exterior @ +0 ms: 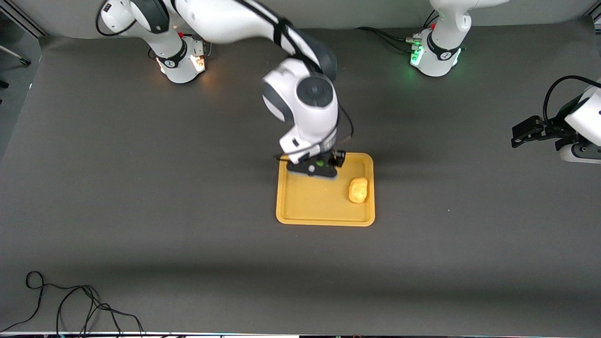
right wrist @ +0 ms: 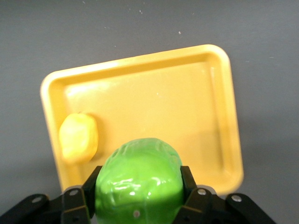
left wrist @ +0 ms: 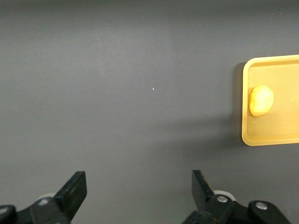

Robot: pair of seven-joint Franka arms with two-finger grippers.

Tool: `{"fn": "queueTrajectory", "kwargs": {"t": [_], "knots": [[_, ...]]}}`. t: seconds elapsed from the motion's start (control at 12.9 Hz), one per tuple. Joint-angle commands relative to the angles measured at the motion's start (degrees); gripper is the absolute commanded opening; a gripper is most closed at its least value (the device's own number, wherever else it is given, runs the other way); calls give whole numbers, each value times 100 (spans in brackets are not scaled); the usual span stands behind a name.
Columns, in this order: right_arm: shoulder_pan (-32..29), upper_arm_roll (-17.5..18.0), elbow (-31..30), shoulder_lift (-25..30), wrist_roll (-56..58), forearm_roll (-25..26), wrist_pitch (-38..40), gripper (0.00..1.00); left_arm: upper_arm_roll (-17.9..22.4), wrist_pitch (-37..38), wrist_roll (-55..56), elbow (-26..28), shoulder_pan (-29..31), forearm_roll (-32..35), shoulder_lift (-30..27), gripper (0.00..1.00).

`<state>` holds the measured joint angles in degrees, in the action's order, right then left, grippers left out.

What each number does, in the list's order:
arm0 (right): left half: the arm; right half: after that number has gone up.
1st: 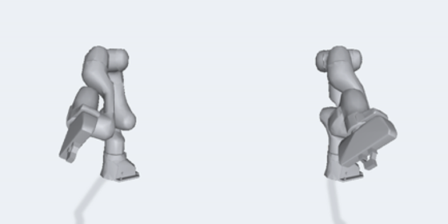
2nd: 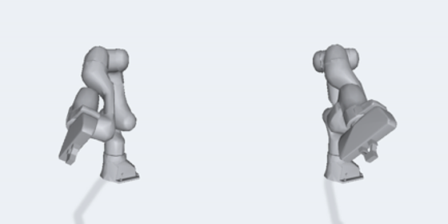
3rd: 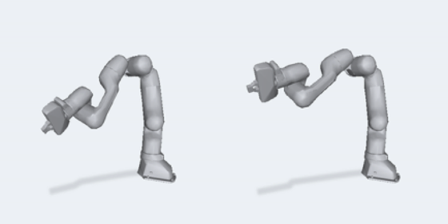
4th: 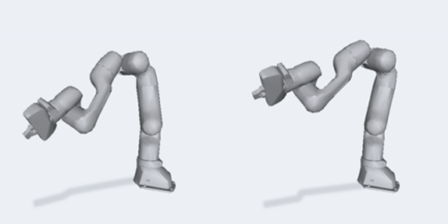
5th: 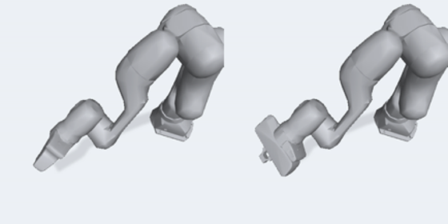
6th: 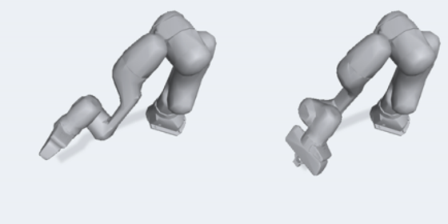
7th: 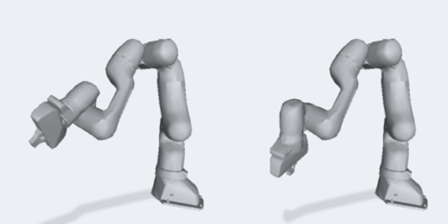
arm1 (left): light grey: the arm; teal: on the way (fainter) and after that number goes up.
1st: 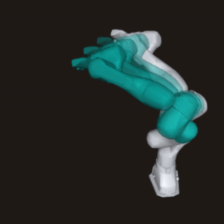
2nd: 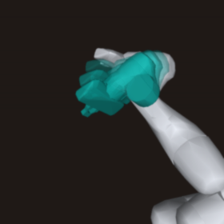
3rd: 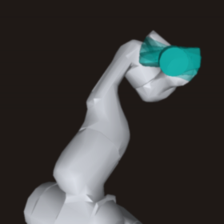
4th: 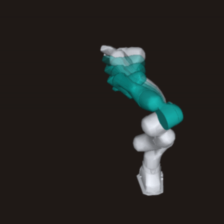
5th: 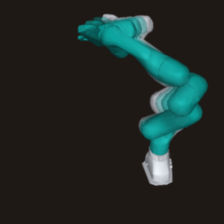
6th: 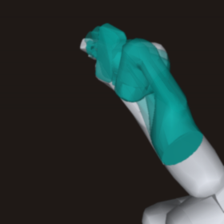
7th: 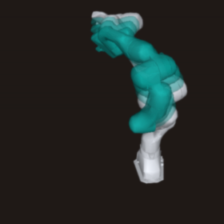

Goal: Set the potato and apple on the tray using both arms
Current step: 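Carry the apple with the right gripper and lower it onto the tray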

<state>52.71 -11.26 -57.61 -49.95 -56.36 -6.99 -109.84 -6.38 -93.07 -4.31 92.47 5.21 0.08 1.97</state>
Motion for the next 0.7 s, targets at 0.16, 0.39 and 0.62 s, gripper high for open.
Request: {"fn": "queueTrajectory", "kwargs": {"t": [0.16, 0.39, 0.62], "knots": [[-42, 28, -56, -849, -60, -31, -1072, 40, -12, -54, -88, 52, 59, 10, -30, 100], [-51, 28, -408, -920, -42, -14, -1574, 40, -21, -54, -88, 52, 68, 10, -21, 100], [-94, 28, -418, -981, -103, -40, -1610, 92, -21, -54, -88, 52, 68, 10, -21, 100]]}}
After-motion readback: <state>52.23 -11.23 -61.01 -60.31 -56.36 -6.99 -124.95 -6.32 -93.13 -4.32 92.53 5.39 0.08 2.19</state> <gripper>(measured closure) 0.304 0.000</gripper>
